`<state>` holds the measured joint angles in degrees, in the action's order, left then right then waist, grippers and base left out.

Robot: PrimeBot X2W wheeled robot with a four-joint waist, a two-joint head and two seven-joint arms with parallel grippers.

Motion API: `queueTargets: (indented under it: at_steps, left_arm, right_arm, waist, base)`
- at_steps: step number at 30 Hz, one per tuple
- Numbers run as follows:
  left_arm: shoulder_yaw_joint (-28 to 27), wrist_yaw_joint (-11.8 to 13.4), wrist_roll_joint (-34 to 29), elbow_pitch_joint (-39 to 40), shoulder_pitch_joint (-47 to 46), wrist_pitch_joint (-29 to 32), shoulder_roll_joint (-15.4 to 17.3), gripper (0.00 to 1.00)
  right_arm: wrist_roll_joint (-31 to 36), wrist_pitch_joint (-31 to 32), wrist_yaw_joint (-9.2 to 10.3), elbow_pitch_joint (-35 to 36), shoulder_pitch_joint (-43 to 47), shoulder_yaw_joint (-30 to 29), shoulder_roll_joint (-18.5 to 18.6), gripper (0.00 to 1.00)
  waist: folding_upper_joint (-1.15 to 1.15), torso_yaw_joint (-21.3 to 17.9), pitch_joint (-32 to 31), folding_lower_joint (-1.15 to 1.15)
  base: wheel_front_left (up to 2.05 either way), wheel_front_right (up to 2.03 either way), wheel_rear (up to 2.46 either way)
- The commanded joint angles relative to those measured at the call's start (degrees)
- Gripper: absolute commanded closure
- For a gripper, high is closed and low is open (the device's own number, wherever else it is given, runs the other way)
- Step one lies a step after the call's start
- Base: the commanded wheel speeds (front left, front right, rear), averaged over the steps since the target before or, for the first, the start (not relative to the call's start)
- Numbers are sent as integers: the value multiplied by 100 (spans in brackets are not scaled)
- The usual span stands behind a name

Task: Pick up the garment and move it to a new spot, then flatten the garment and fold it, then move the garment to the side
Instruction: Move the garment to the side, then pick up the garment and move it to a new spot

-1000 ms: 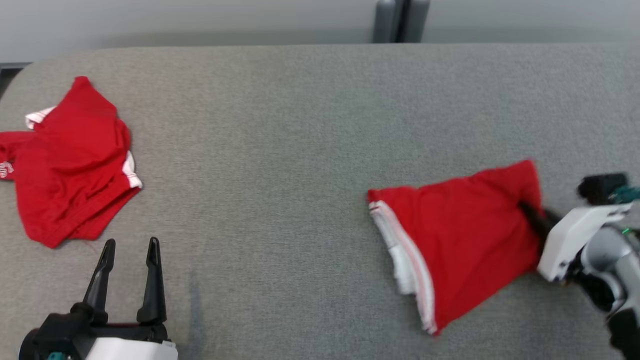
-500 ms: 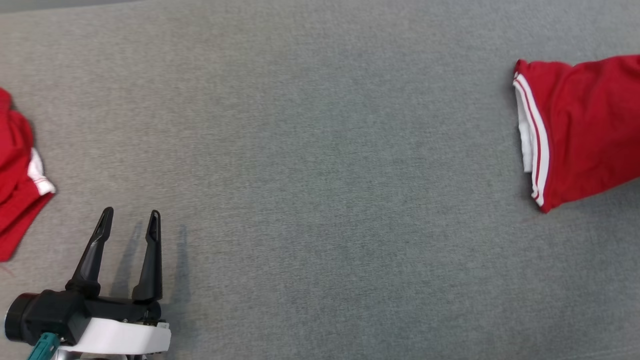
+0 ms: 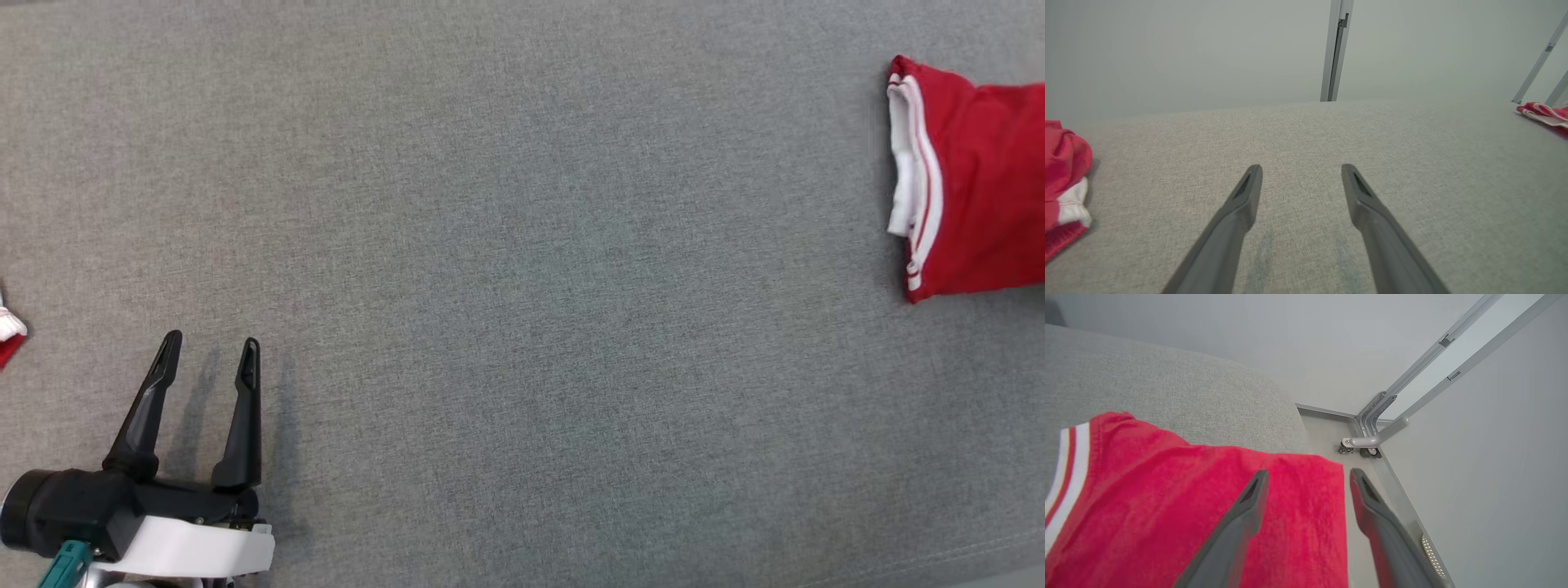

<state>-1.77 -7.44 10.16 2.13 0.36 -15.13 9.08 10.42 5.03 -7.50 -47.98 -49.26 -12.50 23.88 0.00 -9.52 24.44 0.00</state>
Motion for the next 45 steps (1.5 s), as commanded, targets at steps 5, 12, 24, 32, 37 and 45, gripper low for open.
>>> queueTargets:
  at_steps: [5,12,24,32,37,45]
  left_arm:
    - [-99,-7,60,-44,-23,2,-106,0]
    - [-407,-8,121,-199,169,2,-379,0]
    - [-843,42,175,-520,643,2,-606,0]
    - [-771,138,271,-832,945,2,-606,0]
    - [-681,172,312,-860,961,1,-607,0]
    - [-563,153,279,-815,906,1,-605,0]
  right_arm:
    - [267,-681,1,408,279,-98,-219,0]
    - [-70,-1861,1,1477,1368,207,-638,0]
    - [-637,-2025,2,3900,4186,555,-1706,0]
    - [-721,-2027,1,4000,5285,695,-2048,0]
    - [-868,-2028,1,3991,5407,664,-2086,0]
    - [-918,-2028,1,4008,5387,717,-2088,0]
  waist:
    - [0,13,-305,0]
    - [0,226,-1112,0]
    - [0,611,-2057,0]
    - [0,739,-2442,0]
    - [0,767,-2511,0]
    - [0,869,-2526,0]
  base:
    - [0,0,0]
    - [0,0,0]
    - [0,0,0]
    - [0,0,0]
    - [0,0,0]
    - [0,0,0]
